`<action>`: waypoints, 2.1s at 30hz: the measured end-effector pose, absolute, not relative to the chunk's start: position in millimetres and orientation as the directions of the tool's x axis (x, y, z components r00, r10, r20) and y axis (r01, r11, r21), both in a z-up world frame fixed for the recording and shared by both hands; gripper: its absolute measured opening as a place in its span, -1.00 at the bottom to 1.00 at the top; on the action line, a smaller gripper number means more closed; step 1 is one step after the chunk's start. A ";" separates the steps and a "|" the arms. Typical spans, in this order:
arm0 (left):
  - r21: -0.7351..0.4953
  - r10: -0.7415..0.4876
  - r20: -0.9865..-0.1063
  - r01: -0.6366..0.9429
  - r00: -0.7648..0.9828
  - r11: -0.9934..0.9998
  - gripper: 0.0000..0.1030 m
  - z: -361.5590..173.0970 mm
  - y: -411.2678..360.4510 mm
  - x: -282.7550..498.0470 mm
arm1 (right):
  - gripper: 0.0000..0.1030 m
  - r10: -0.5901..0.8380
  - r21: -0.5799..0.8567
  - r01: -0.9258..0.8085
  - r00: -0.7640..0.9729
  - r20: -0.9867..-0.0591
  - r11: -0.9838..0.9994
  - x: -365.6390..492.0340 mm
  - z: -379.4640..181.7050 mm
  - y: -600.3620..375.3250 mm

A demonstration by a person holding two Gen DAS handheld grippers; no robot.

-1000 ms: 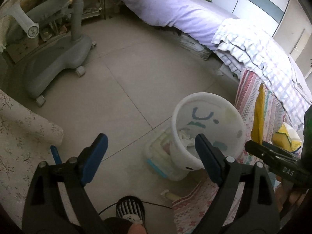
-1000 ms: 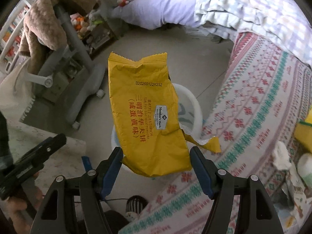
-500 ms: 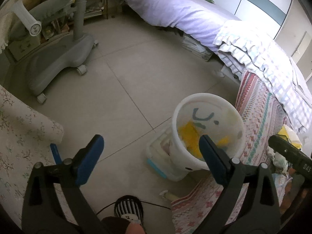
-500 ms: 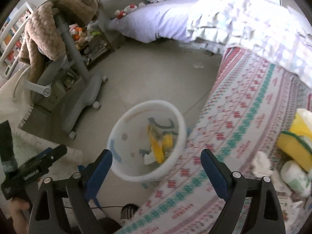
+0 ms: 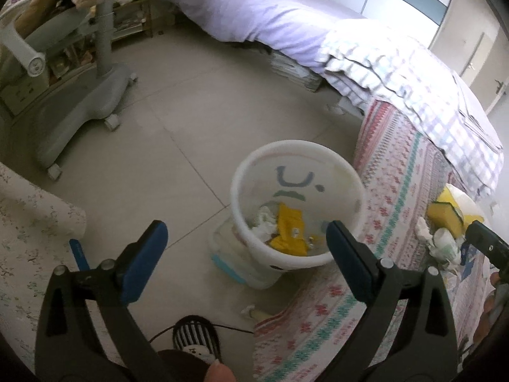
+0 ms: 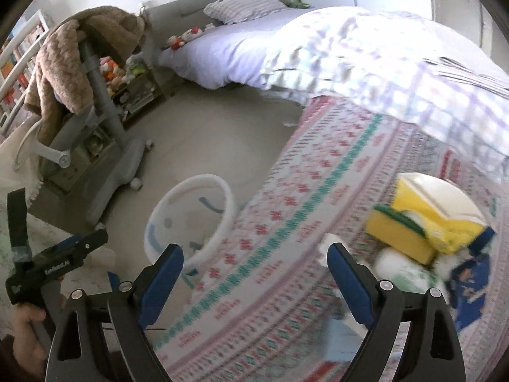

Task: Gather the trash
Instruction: 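Return to the pile and grasp the nut snack bag with the left tool, then grasp the blue cereal box with the right tool while the left tool lifts the nut bag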

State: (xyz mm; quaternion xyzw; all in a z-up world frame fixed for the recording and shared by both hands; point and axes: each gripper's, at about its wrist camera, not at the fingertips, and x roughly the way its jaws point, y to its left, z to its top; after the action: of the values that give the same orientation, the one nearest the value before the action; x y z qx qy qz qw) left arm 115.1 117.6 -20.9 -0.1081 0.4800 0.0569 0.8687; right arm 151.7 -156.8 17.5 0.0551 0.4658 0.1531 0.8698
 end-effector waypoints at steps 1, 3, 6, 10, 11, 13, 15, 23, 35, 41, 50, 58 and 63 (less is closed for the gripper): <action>-0.132 -0.009 -0.846 -0.193 0.533 0.972 0.93 -20.5 112.4 115.6 | 0.81 0.313 0.236 -0.209 0.523 -0.793 0.949 150.1 17.4 -162.7; -0.130 -0.016 -0.846 -0.177 0.533 0.976 0.93 -19.7 103.0 116.2 | 0.81 0.300 0.235 -0.188 0.532 -0.792 0.954 144.8 17.9 -177.8; -0.127 -0.030 -0.848 -0.148 0.530 0.981 0.93 -18.4 86.3 118.0 | 0.81 0.290 0.244 -0.156 0.530 -0.797 0.957 139.6 16.2 -200.3; -0.125 -0.050 -0.849 -0.108 0.527 0.986 0.93 -17.5 61.7 120.1 | 0.81 0.289 0.262 -0.129 0.530 -0.797 0.957 130.8 16.9 -229.2; -0.127 -0.057 -0.849 -0.099 0.525 0.987 0.93 -17.3 56.0 121.0 | 0.81 0.286 0.264 -0.120 0.531 -0.798 0.957 127.0 17.1 -239.6; -0.131 -0.072 -0.850 -0.077 0.523 0.988 0.93 -16.9 42.4 122.7 | 0.81 0.273 0.267 -0.090 0.530 -0.803 0.960 121.4 17.0 -259.3; -0.129 -0.082 -0.849 -0.054 0.523 0.990 0.93 -16.3 28.8 124.4 | 0.81 0.258 0.277 -0.049 0.537 -0.803 0.960 117.9 16.9 -280.8; -0.121 -0.131 -0.858 0.054 0.496 0.991 0.93 -22.0 -27.9 130.0 | 0.81 0.186 0.273 0.086 0.537 -0.823 0.958 110.3 8.9 -349.8; -0.191 -0.251 -0.887 0.187 0.387 0.964 0.93 -36.0 -112.6 134.7 | 0.81 0.077 0.176 0.194 0.431 -0.899 0.965 97.3 -21.7 -401.6; -0.207 -0.298 -0.894 0.283 0.335 0.937 0.93 -40.2 -155.4 132.2 | 0.81 0.061 0.161 0.224 0.397 -0.916 0.961 96.2 -31.8 -416.9; -0.203 -0.310 -0.915 0.372 0.256 0.906 0.75 -60.1 -193.0 132.6 | 0.81 0.059 0.155 0.229 0.379 -0.923 0.961 97.1 -37.8 -422.6; -0.240 -0.333 -0.917 0.366 0.220 0.899 0.11 -68.7 -190.3 140.5 | 0.81 0.071 0.156 0.210 0.367 -0.928 0.965 101.5 -43.3 -421.0; -0.232 -0.337 -0.910 0.376 0.242 0.897 0.05 -61.4 -187.5 138.9 | 0.81 0.093 0.173 0.192 0.366 -0.926 0.966 108.4 -46.6 -417.8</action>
State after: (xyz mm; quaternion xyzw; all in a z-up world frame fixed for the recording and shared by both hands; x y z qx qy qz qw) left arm 138.9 -187.5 -61.4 0.0171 0.5725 -0.2264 0.7878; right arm 108.4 -417.8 -46.6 0.1269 0.5621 -0.0302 0.8167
